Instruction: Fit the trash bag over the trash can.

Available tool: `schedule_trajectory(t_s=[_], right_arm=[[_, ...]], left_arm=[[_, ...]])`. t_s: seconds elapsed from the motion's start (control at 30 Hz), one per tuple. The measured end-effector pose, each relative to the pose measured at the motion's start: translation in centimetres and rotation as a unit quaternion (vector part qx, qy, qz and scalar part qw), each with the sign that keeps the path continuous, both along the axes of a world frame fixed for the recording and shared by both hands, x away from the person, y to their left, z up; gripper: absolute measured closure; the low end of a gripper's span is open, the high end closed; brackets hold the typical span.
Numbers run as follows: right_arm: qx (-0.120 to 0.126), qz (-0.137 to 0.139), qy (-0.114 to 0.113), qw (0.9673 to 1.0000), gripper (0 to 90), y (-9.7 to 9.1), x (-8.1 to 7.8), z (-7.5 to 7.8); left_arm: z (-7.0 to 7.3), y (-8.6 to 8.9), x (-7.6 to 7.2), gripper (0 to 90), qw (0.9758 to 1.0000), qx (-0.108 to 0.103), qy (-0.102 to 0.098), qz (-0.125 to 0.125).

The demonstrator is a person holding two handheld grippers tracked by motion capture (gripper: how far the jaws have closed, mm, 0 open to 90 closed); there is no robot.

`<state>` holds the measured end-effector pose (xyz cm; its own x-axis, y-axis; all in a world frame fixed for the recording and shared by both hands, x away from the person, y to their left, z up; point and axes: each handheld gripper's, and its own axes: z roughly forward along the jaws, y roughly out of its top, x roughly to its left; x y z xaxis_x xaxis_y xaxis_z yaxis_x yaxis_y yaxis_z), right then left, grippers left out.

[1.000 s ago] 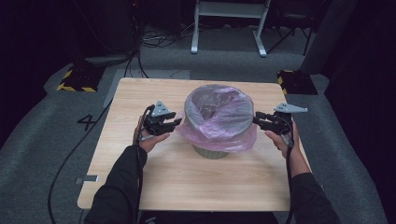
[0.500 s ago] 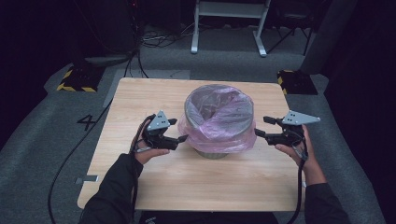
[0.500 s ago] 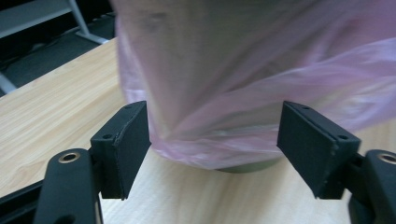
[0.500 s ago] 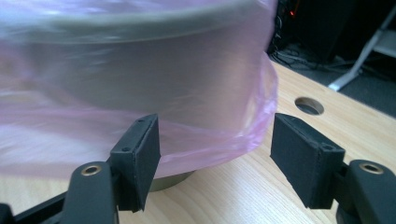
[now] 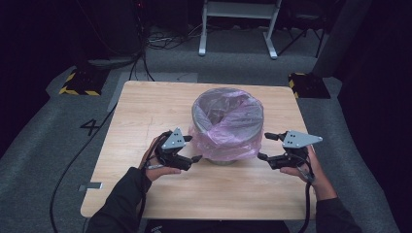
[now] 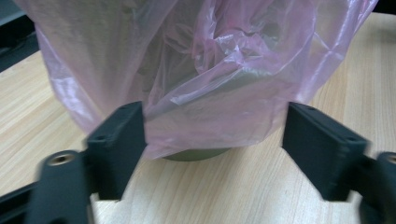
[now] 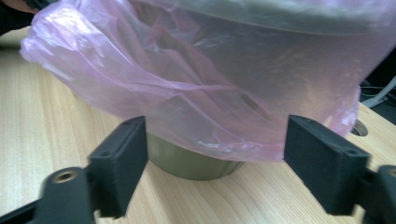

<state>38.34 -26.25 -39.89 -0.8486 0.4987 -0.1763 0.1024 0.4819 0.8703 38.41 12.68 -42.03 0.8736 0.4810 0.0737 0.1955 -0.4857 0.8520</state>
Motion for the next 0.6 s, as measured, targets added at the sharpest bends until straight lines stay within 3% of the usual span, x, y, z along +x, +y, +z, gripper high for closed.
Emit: schedule_trajectory(t_s=[0.03,0.1,0.2,0.27,0.37,0.43,0.6], right_arm=[[-0.002,0.004,0.001,1.0000,42.9,0.2,0.0,-0.1],[-0.006,0.014,-0.002,0.9999,62.6,0.5,0.0,-0.3],[-0.026,0.010,0.000,0.9996,82.5,0.8,0.2,-0.7],[-0.030,0.001,0.004,0.9995,90.0,0.8,0.5,-1.0],[-0.030,-0.010,0.019,0.9993,90.0,0.5,1.1,-1.6],[-0.030,-0.015,0.028,0.9990,90.0,0.4,1.5,-2.1],[-0.031,-0.027,0.046,0.9981,90.0,0.1,2.3,-3.4]], left_arm=[[0.0,-0.1,0.2,32.7,1.0000,0.001,0.001,-0.005],[-0.2,-0.2,0.4,50.5,1.0000,0.008,-0.004,-0.003],[-0.5,-0.5,0.8,72.1,0.9997,0.025,-0.008,-0.002],[-0.8,-0.6,1.0,82.4,0.9993,0.033,-0.016,0.000],[-1.2,-0.6,1.6,89.1,0.9993,0.035,-0.014,0.005],[-1.6,-0.8,2.0,89.5,0.9989,0.046,-0.009,0.007],[-2.3,-1.1,2.5,89.5,0.9985,0.053,-0.001,0.009]])
